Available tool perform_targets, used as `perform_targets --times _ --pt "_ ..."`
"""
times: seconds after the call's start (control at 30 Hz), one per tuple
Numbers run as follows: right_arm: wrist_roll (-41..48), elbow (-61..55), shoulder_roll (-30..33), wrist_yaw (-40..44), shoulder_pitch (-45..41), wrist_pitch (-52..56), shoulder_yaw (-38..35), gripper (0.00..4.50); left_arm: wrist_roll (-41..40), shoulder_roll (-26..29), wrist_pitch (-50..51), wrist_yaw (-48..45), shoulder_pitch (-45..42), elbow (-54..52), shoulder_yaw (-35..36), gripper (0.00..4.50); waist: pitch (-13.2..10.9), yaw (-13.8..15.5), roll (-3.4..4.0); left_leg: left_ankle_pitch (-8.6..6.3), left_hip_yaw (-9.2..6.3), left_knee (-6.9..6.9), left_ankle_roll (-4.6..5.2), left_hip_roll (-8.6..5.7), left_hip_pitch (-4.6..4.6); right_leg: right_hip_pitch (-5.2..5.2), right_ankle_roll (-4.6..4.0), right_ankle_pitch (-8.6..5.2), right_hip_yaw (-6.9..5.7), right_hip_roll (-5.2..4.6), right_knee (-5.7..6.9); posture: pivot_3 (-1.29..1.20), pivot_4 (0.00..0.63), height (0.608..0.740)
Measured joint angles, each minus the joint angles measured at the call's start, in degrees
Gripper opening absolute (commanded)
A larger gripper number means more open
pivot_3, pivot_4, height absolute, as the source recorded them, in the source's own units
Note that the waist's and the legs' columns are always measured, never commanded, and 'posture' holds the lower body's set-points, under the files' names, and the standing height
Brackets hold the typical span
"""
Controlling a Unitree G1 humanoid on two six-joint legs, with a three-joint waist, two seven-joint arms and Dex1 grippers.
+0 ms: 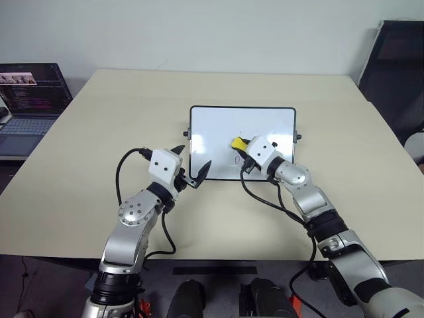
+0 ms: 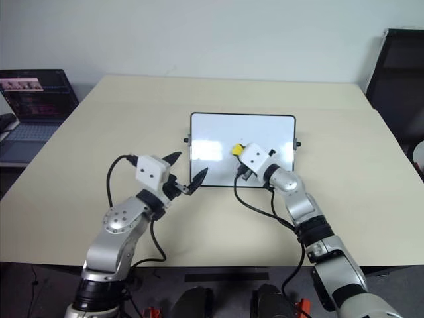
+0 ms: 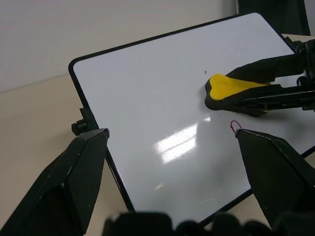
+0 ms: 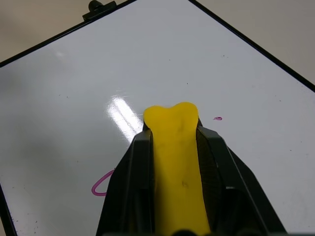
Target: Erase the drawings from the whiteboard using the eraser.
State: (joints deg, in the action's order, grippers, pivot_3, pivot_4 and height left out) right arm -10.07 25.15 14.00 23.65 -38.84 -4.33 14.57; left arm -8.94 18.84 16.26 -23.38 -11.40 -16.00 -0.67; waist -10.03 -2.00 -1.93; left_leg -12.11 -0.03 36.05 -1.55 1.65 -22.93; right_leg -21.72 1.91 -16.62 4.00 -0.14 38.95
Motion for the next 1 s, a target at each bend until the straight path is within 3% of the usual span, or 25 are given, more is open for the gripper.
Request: perform_targets --times 0.57,0.83,1.0 --pt "0.2 11.5 -0.7 -7.1 -9.9 -4.1 -4.4 0.87 0.0 -0.1 -0.4 -1.0 -0.5 0.4 0.0 4.5 0.0 0.0 0.0 0.02 0.06 -0.06 0.03 0.0 -0.04 -0.06 0.0 0.0 0.05 -0.01 -0.04 0.0 0.15 0.74" --pt "1.1 8.0 -0.8 -6.5 -7.1 -3.1 -4.6 0.87 0.0 -0.1 -0.4 -1.1 -0.5 0.5 0.0 4.5 0.0 0.0 0.0 0.01 0.04 -0.1 0.03 0.0 -0.07 -0.08 0.0 0.0 0.04 -0.01 -0.07 0.0 0.15 0.74" --pt "4.2 0.7 -0.9 -4.2 -3.8 3.6 -6.0 0.87 0.0 -0.1 -0.4 -1.2 -0.5 0.5 0.0 4.5 0.0 0.0 0.01 0.01 0.04 -0.14 0.02 0.01 -0.18 -0.23 -0.01 0.0 0.05 -0.01 -0.07 0.0 0.15 0.74"
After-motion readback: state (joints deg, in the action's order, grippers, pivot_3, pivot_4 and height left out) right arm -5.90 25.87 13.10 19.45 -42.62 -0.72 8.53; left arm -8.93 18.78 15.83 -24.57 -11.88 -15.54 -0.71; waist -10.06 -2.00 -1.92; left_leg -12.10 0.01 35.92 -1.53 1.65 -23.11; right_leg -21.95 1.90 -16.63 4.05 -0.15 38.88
